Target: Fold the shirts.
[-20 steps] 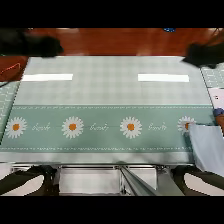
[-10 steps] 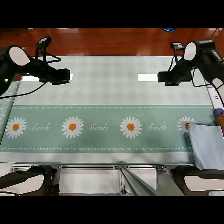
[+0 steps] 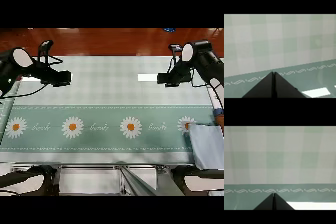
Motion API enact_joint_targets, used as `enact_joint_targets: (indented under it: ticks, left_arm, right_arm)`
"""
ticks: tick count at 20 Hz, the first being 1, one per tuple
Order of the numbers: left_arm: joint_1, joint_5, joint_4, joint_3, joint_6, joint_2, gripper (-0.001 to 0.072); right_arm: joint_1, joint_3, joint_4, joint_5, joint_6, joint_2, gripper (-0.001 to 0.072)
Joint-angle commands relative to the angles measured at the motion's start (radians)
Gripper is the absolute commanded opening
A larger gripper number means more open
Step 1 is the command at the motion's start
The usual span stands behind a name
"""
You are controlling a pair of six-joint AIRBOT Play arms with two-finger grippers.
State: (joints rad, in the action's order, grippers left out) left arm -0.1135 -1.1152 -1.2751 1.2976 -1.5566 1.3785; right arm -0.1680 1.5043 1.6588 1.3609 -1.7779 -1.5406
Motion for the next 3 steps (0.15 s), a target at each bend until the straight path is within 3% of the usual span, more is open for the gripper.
enact_joint_targets:
  ticks: [1,3]
  left_arm:
    - [0.001,0.000,0.000,0.000,-0.001,0.006,0.0021]
    - [0.001,0.000,0.000,0.000,0.000,0.006,0.0020]
  right_arm:
    - [-0.001,0.001,0.000,0.002,-0.001,0.000,0.0028]
    - [-0.001,0.001,0.000,0.002,-0.001,0.000,0.0028]
